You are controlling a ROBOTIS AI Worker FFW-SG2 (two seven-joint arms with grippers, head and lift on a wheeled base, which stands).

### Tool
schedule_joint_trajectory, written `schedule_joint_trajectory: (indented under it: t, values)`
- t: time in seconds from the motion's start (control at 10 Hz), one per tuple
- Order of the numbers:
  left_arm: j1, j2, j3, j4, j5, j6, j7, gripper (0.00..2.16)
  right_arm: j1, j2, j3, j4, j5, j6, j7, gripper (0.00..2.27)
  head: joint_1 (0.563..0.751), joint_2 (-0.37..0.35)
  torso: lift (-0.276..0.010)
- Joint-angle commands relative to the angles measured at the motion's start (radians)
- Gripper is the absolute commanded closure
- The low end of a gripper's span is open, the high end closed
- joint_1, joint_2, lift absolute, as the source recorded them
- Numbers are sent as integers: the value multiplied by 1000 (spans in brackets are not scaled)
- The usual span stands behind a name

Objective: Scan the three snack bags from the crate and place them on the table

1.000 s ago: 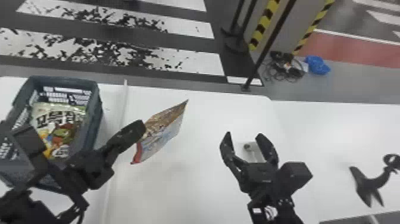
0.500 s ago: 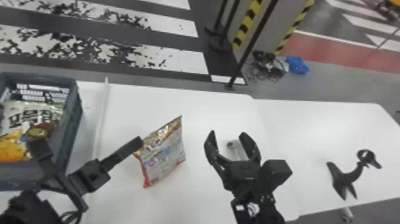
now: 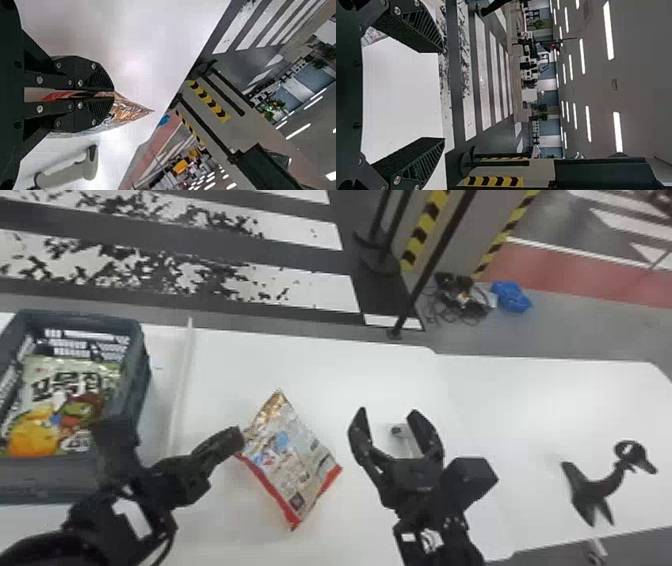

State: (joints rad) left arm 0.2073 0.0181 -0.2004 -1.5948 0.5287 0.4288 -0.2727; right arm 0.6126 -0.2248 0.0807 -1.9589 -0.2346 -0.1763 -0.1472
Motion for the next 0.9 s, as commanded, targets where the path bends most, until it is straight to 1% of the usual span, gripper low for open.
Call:
schedule_joint_trajectory:
  t: [0.0, 0.1, 0.2, 0.3, 0.4, 0.5, 0.6, 0.7, 0.8]
  values:
    - [-5, 6, -97, -5, -127, -80, 58, -2, -1, -1, 2, 0, 5, 1, 2, 137, 695, -306, -37]
    - [-8, 13, -180, -21, -271, -141, 162, 12, -1, -1, 2, 3, 6, 4, 2, 137, 695, -317, -37]
    - [-9, 17, -228, -21, -343, -230, 227, 70, -4, -2, 2, 8, 5, 4, 5, 134, 695, -322, -37]
    - [-8, 26, -234, -22, -358, -285, 248, 70, -4, -4, 1, 14, 1, 4, 8, 134, 695, -331, -37]
    - [14, 39, -231, -56, -386, -304, 277, 70, -11, -7, -2, 26, 0, 4, 15, 134, 695, -335, -37]
    - [61, 66, -218, -126, -389, -350, 290, 70, -31, -13, -6, 49, -5, 10, 23, 134, 695, -331, -37]
    - [121, 85, -186, -203, -403, -393, 306, 70, -57, -16, -13, 77, -9, 34, 46, 134, 695, -318, -37]
    - [181, 105, -151, -274, -412, -436, 314, 70, -85, -21, -13, 101, -25, 53, 58, 134, 695, -297, -37]
    - [247, 114, -97, -346, -412, -457, 313, 70, -114, -24, -15, 132, -32, 56, 60, 137, 695, -282, -37]
